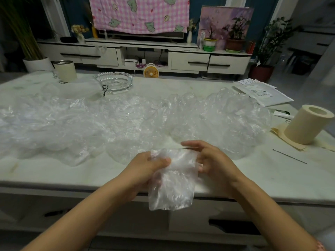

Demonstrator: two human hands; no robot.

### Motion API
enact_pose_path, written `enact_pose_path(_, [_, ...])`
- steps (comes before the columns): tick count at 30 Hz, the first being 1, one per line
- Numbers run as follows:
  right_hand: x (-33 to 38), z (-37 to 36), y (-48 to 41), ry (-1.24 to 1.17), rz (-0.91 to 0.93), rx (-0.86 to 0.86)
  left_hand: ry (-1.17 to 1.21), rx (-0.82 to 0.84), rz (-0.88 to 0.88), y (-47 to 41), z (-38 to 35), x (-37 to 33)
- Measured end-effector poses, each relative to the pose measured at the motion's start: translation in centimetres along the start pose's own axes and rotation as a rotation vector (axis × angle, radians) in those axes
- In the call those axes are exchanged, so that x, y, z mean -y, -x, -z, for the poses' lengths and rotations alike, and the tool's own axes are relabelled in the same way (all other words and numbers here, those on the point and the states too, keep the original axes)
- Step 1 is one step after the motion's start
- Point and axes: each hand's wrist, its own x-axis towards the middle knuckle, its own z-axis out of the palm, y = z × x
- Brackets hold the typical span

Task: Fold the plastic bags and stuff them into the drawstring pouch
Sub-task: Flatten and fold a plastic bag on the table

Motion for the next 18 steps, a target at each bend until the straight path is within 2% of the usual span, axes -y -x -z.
enact_pose_path(5, [-0.8,-0.9,0.7,0.069,-0.079,0.153,0.025,-0.062,-0.096,-0.2,-0.2,0.2])
enact_pose_path(9, [-1.2,-1.5,0.7,-0.015,-0.053,0.049,0.055,-0.09,-0.147,-0.1,-0.4,0.1])
enact_pose_path(12, [-1.4,-1.5,0.6,0.051,-0.009,-0.059,0.057,-0.103,-0.172,-0.1,-0.3,0.0])
enact_pose_path(18, [-1.1,-1.1,0.5,0.078,0.064,-0.125,0.11,-0.004,-0.084,0.0,0.3,-0.4])
